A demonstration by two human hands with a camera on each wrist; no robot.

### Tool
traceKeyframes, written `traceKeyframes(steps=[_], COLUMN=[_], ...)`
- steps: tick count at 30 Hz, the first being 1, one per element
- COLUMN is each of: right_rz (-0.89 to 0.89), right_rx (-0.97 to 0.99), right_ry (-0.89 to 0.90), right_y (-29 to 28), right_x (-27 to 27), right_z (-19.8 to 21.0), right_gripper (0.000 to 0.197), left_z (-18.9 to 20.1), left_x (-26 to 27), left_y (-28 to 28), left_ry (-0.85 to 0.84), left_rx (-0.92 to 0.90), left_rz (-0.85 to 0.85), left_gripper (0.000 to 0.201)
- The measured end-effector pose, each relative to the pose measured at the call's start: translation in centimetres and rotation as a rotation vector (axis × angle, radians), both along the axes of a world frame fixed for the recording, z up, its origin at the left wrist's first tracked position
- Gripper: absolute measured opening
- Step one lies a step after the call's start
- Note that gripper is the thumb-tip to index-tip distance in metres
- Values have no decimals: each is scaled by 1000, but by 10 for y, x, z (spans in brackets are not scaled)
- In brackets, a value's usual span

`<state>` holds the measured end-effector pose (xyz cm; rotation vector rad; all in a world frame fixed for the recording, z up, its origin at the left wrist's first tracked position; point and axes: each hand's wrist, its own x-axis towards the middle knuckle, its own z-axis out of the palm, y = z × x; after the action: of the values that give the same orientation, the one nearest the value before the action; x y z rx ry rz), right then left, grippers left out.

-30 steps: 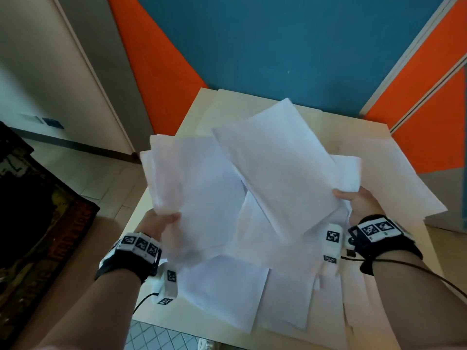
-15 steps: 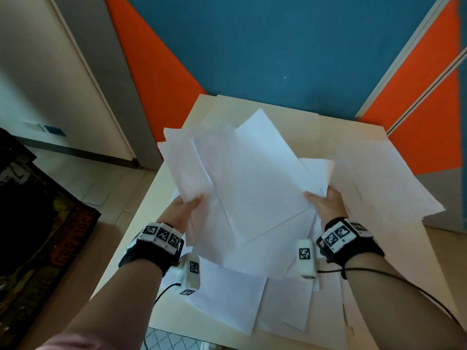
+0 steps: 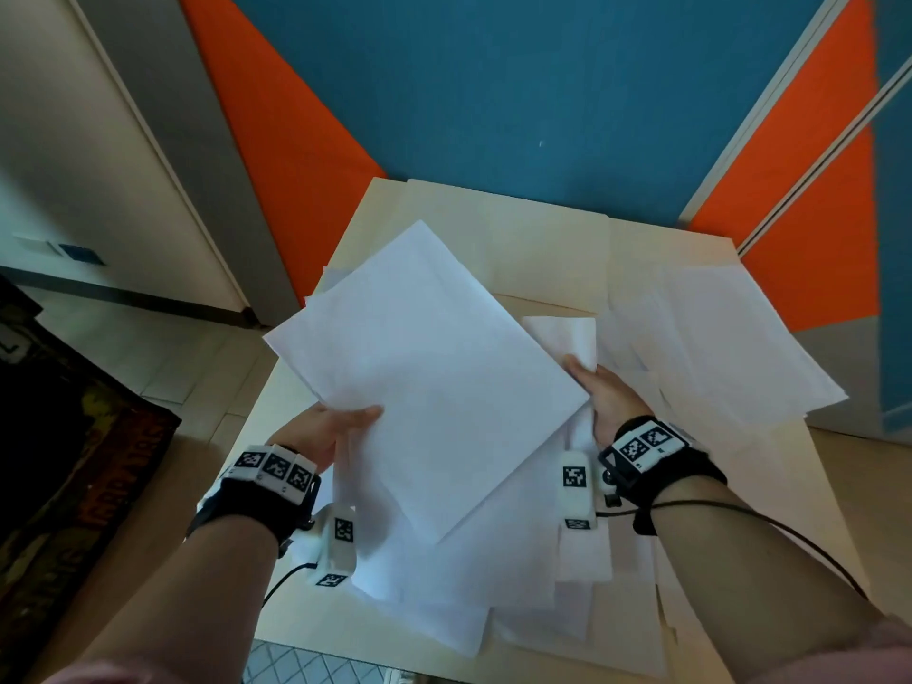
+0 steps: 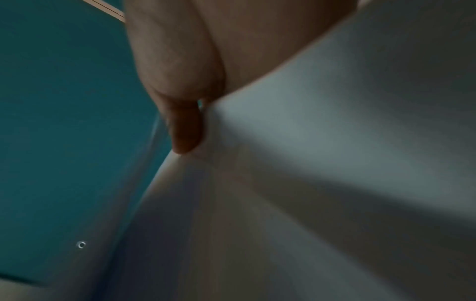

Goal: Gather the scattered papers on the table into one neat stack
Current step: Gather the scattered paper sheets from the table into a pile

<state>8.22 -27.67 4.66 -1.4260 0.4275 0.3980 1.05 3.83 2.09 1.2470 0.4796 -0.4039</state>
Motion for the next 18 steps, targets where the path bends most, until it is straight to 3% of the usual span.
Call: traceKeyframes(steps=[2, 6, 8, 11, 12, 14, 18], right_rz=[74, 406, 513, 383, 339, 379, 424], right_rx=[-71, -594, -681, -567, -505, -471, -241], right_ry=[18, -66, -82, -47, -38, -6, 158], right_y=[0, 21, 33, 40, 38, 31, 16], right_x=[0, 0, 2, 4, 5, 3, -7], right_z=[3, 15, 15, 9, 6, -1, -6], right_gripper=[43, 44, 46, 42, 41, 43, 68], left_z=[-4, -8, -6, -3, -2, -1, -3], left_x=[-2, -4, -4, -5, -6, -6, -6], left_y=[4, -1, -7, -11, -9, -4, 5], left_ry=[-10, 25, 55, 64, 63, 78, 133], left_rx=[-31, -11, 17, 69, 103, 164, 216], left_rz=[-75, -158, -186, -200, -190, -176, -155], left_gripper=[96, 94, 88, 42, 36, 41, 44])
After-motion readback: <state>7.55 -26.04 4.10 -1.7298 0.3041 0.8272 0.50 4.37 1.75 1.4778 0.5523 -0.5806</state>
